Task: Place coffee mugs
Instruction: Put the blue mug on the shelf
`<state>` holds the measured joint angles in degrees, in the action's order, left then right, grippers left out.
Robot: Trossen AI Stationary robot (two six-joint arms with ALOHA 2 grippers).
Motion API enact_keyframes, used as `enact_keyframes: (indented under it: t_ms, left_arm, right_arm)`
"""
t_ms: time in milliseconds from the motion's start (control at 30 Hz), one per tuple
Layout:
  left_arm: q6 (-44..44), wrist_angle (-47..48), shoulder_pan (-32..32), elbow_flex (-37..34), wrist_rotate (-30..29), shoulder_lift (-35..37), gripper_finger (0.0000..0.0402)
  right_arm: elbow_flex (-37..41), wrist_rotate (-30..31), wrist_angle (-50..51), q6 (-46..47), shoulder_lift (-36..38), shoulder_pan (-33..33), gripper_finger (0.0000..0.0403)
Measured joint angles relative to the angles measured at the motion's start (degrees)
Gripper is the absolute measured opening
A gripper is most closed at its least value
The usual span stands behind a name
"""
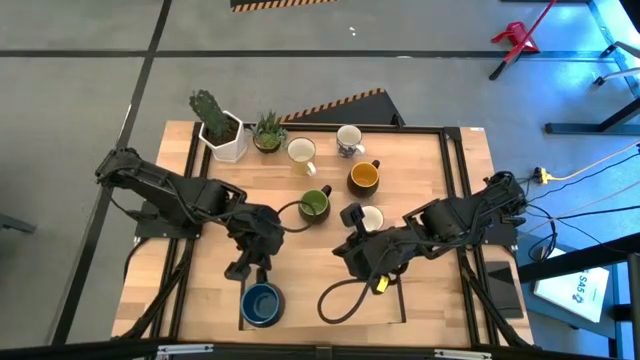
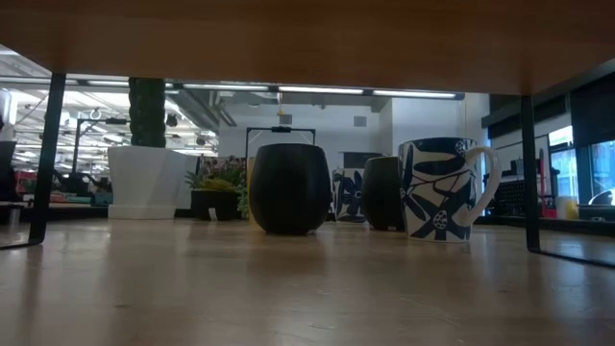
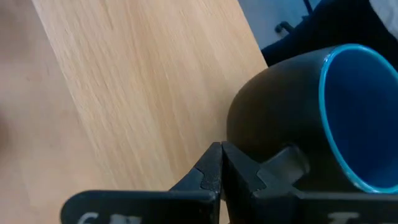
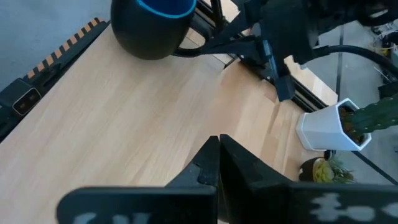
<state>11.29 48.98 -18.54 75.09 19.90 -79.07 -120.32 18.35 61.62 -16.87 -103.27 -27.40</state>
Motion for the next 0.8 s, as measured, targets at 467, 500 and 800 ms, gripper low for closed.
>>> enact_keyframes:
  t_ms: [467,500,800]
  left_arm:
    - [8.8,2.02,-4.71,0.0,-3.08,0.0,0.0]
    - [9.4,2.02,-4.94,0.0,-3.74,0.0,0.0]
    - [13.64,2.07,-7.35,0.0,-4.59,0.0,0.0]
  right_arm:
    - [-0.01,-0.01,-0.23,0.84,-0.08,0.0,0.0]
    - [-0.01,-0.19,-0.21,0.84,-0.08,0.0,0.0]
    - [-0.01,-2.55,-1.6,0.84,-0.83,0.0,0.0]
